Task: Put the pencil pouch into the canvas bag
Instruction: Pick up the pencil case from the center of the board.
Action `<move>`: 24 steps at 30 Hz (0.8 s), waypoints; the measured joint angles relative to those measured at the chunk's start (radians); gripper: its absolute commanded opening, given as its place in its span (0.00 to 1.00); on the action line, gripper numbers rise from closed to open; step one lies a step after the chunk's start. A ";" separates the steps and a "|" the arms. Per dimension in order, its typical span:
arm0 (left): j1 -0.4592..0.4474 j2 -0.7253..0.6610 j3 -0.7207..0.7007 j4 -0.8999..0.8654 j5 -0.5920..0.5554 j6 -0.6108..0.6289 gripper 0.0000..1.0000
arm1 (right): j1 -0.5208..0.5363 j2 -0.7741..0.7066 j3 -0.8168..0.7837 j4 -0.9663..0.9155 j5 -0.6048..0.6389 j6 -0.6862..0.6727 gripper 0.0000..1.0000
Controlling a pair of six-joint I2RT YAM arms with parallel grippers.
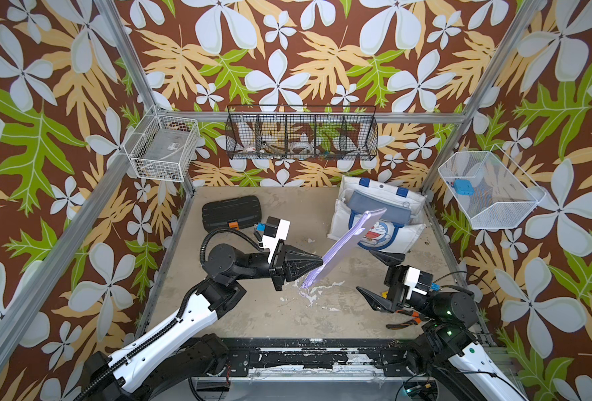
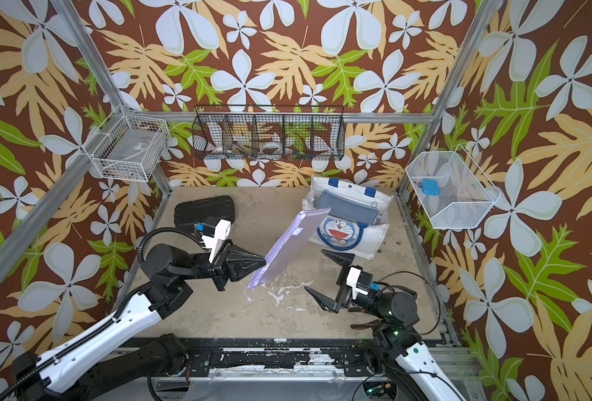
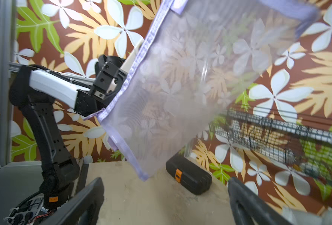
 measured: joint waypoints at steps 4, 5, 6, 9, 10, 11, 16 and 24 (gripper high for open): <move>0.000 0.018 0.003 0.090 0.076 -0.065 0.00 | 0.000 0.055 0.032 0.089 -0.055 0.045 1.00; 0.000 0.021 0.002 0.111 0.092 -0.080 0.00 | 0.000 0.069 0.036 0.111 -0.063 0.064 1.00; 0.000 0.024 0.001 0.135 0.108 -0.098 0.00 | 0.000 0.081 0.040 0.130 -0.069 0.078 1.00; 0.000 0.035 0.000 0.193 0.145 -0.138 0.00 | 0.002 0.120 0.060 0.176 -0.080 0.116 0.98; 0.000 0.038 -0.001 0.204 0.151 -0.146 0.00 | 0.005 0.131 0.068 0.189 -0.081 0.124 0.95; 0.000 0.043 -0.001 0.216 0.161 -0.153 0.00 | 0.012 0.140 0.076 0.200 -0.084 0.135 0.93; -0.003 0.069 -0.015 0.298 0.198 -0.212 0.00 | 0.069 0.168 0.099 0.223 -0.083 0.135 0.82; -0.006 0.106 -0.022 0.366 0.233 -0.277 0.00 | 0.149 0.184 0.125 0.215 -0.060 0.077 0.27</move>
